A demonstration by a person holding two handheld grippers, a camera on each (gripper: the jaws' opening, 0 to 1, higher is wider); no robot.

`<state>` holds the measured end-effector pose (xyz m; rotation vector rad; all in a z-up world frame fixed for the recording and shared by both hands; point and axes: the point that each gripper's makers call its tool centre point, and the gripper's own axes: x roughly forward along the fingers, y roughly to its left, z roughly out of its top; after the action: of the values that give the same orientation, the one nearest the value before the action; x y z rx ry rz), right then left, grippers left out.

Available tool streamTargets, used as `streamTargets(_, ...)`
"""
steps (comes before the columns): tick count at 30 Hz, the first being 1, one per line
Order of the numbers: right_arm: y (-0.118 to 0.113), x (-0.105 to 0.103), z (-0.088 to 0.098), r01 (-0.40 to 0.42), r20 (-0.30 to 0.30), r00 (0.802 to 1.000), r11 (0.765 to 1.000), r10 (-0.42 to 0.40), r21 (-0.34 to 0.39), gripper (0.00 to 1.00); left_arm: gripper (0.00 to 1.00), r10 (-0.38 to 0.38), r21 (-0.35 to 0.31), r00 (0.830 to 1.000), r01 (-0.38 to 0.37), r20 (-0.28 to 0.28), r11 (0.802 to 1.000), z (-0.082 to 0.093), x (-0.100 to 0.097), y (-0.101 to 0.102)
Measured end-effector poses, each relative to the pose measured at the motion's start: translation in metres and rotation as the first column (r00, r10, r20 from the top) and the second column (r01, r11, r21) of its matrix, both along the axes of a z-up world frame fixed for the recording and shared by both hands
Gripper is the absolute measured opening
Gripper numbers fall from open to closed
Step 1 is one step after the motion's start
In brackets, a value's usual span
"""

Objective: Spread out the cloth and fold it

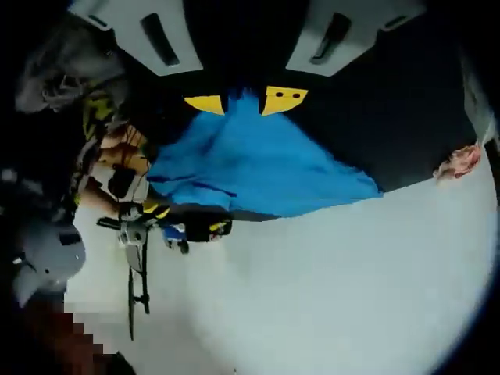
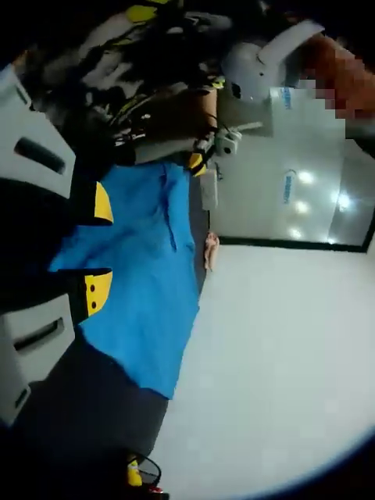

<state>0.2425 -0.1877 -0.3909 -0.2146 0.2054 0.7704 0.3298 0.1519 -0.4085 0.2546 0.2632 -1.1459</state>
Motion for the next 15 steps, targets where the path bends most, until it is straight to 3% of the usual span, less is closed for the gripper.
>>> streamTargets(1, 0.007, -0.006, -0.007, -0.027, 0.003, 1.0, 0.999, 0.027, -0.028, 0.2, 0.15, -0.013, 0.016, 0.999, 0.013, 0.029, 1.0, -0.002, -0.003, -0.002)
streamTargets(2, 0.012, -0.009, -0.012, -0.042, -0.002, 0.999, 0.998, 0.042, -0.04, 0.2, 0.15, -0.012, 0.018, 1.0, 0.012, 0.025, 1.0, -0.003, -0.006, -0.006)
streamTargets(5, 0.032, -0.014, -0.021, -0.081, -0.012, 0.997, 0.996, 0.081, -0.024, 0.2, 0.15, -0.037, 0.033, 0.997, 0.035, 0.063, 0.999, -0.001, -0.013, -0.021)
streamTargets(7, 0.045, -0.016, -0.028, -0.109, -0.017, 0.994, 0.994, 0.109, -0.018, 0.2, 0.15, -0.086, 0.033, 0.991, 0.083, 0.099, 0.996, 0.002, -0.026, -0.044)
streamTargets(10, 0.057, -0.015, -0.032, -0.128, 0.012, 0.992, 0.989, 0.129, -0.067, 0.2, 0.16, -0.134, 0.052, 0.984, 0.128, 0.121, 0.99, -0.007, -0.041, -0.071)
streamTargets(13, 0.063, -0.01, -0.033, -0.126, 0.03, 0.991, 0.989, 0.129, -0.076, 0.2, 0.16, -0.095, 0.138, 0.982, 0.073, 0.162, 0.988, -0.023, -0.03, -0.08)
streamTargets(14, 0.064, -0.008, -0.036, -0.129, 0.037, 0.99, 0.987, 0.133, -0.101, 0.2, 0.15, -0.085, 0.02, 0.984, 0.083, 0.158, 0.996, -0.011, -0.029, -0.09)
streamTargets(15, 0.064, -0.006, -0.037, -0.126, 0.038, 0.991, 0.986, 0.131, -0.105, 0.19, 0.12, -0.054, 0.044, 0.992, 0.049, 0.115, 0.998, -0.017, -0.024, -0.088)
